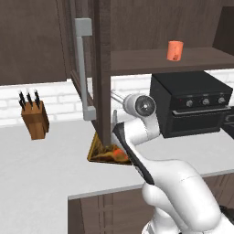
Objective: Pick the kettle from the counter and place it on the tray. Then pick the mug from the cabinet and place it on the tray. Then close the cabinet doors.
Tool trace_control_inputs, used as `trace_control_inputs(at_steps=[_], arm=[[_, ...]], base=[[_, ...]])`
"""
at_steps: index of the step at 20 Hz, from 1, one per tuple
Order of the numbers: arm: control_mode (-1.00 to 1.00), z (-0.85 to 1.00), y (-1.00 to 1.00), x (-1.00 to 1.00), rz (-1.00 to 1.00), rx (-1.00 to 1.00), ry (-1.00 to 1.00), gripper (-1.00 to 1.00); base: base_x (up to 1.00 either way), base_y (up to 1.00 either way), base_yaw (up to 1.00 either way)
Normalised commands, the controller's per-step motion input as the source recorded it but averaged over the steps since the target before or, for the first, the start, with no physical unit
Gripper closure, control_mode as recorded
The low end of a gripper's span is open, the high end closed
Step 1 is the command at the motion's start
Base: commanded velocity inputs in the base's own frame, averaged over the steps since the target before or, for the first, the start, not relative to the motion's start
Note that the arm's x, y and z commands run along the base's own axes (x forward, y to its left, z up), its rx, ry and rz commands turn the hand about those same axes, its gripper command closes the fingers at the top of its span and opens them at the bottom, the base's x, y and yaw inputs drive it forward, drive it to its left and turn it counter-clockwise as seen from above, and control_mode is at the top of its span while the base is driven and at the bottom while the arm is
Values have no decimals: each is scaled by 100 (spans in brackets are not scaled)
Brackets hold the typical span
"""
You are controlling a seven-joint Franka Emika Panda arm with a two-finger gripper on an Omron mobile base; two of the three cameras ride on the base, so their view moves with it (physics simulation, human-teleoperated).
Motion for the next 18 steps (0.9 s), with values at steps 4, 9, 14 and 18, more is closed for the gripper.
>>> trace_control_inputs(at_steps=[4,9,14,18], arm=[[-100,44,-19,-64,0,-18,16,-100],[-100,18,-38,-71,1,-30,10,-100],[-100,25,-68,-44,6,-24,4,-100],[-100,42,-78,-28,12,-17,0,-100]], base=[[0,0,0],[0,0,0],[0,0,0],[0,0,0]])
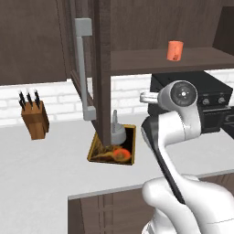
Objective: Pick the kettle from the counter and place it on the tray. Then pick the mug from the cabinet and place it on the tray. Then close the cabinet doors.
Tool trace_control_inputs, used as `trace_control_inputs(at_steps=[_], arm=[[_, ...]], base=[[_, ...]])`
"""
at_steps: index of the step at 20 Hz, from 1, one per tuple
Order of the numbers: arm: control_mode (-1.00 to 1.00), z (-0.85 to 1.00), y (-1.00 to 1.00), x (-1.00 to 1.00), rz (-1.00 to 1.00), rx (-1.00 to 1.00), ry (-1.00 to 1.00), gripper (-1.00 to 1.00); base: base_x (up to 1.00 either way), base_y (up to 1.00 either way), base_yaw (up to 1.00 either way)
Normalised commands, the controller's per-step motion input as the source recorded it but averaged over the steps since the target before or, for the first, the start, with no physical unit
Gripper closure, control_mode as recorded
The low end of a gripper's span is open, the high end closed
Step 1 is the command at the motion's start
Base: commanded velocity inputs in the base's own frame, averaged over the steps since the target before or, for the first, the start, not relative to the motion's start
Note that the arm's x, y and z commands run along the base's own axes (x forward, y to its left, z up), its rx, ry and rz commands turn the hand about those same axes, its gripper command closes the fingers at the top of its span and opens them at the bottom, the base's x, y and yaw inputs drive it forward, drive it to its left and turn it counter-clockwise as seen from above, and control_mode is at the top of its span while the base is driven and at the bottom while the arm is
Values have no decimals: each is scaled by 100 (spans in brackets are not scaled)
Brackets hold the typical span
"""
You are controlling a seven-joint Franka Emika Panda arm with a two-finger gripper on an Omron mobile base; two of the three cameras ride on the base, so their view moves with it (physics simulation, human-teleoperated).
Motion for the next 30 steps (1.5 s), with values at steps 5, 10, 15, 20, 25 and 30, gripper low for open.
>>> trace_control_inputs(at_steps=[5,10,15,20,25,30], arm=[[-100,50,-58,-35,11,-12,-4,-100],[-100,61,-36,-7,11,-4,-13,-100],[-100,40,-1,8,1,0,-4,-100],[-100,6,4,0,0,-3,-1,-100],[-100,44,-10,4,0,0,-4,-100],[-100,55,5,21,-1,-11,0,-100]], base=[[0,0,0],[0,0,0],[0,0,0],[0,0,0],[0,0,0],[0,0,0]])
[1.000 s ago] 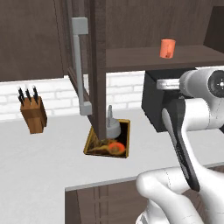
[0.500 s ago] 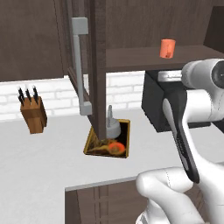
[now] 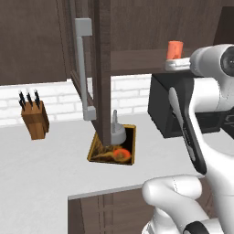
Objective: Pick the kettle from the counter and place it on the tray. Then pick the mug from the cabinet and place it on the tray. Then close the cabinet doors.
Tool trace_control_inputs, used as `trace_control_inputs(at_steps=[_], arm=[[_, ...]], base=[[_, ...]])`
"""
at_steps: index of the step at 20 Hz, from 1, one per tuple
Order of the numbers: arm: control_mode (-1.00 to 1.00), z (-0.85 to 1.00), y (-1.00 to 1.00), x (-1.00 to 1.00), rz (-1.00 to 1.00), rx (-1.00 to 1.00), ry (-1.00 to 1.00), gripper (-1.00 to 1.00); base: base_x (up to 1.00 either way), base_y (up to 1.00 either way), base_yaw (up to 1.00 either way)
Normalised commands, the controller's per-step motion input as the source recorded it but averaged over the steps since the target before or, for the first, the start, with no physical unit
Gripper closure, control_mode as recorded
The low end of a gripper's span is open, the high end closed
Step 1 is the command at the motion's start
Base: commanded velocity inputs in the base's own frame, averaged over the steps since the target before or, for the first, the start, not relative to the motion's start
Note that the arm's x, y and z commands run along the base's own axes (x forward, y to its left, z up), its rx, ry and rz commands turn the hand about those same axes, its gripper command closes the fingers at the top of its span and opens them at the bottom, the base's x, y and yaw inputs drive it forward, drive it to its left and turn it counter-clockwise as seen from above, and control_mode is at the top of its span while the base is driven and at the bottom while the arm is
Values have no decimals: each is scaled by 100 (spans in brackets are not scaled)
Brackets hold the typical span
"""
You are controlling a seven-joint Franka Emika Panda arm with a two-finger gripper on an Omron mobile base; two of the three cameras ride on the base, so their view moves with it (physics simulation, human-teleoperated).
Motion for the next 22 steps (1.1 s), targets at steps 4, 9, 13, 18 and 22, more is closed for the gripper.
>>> trace_control_inputs(at_steps=[4,9,13,18,22], arm=[[-100,17,-11,34,0,-4,0,-100],[-100,0,-20,47,0,0,0,-100],[-100,-1,-25,65,0,0,0,-100],[-100,-5,-11,68,-1,0,0,-100],[-100,-45,-1,46,-2,0,-11,-100]], base=[[0,0,0],[0,0,0],[0,0,0],[0,0,0],[0,0,0]])
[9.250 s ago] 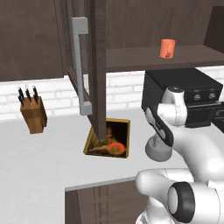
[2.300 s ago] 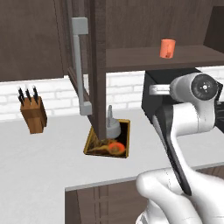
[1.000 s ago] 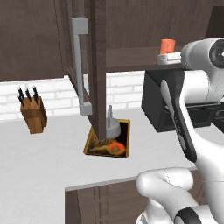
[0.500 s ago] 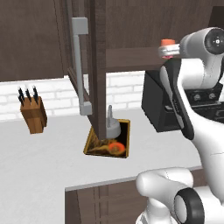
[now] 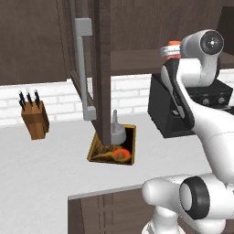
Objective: Pick the kettle from the counter and place it on the tray. Then pick the mug from the cabinet and place it on the tray. Then close the cabinet doors.
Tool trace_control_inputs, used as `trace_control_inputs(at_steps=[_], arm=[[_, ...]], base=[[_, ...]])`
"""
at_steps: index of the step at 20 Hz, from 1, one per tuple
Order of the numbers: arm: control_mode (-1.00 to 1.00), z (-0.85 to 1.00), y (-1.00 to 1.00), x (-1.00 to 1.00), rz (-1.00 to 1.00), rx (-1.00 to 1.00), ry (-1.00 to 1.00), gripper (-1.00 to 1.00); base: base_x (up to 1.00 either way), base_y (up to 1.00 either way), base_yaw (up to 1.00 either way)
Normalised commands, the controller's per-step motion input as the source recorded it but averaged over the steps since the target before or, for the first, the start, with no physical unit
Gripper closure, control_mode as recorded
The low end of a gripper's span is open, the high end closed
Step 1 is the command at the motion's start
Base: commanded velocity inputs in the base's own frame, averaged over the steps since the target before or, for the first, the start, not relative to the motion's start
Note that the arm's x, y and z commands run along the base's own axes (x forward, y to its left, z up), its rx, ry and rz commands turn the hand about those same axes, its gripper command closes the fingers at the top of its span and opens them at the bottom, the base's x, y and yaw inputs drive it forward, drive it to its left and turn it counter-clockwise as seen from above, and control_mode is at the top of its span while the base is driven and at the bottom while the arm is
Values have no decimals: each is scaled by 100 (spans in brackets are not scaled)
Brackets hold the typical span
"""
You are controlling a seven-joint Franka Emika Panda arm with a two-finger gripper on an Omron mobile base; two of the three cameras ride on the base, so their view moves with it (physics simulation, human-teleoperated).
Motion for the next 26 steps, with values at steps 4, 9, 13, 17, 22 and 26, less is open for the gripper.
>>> trace_control_inputs(at_steps=[4,9,13,17,22,26], arm=[[-100,-48,-14,24,-5,2,-29,-100],[-100,-12,-28,38,-2,6,-9,-100],[-100,-5,-16,40,0,1,0,-100],[-100,0,-19,50,0,3,0,-100],[-100,0,-17,44,0,1,0,-100],[-100,1,-12,30,0,0,0,-100]], base=[[0,0,0],[0,0,0],[0,0,0],[0,0,0],[0,0,0],[0,0,0]])
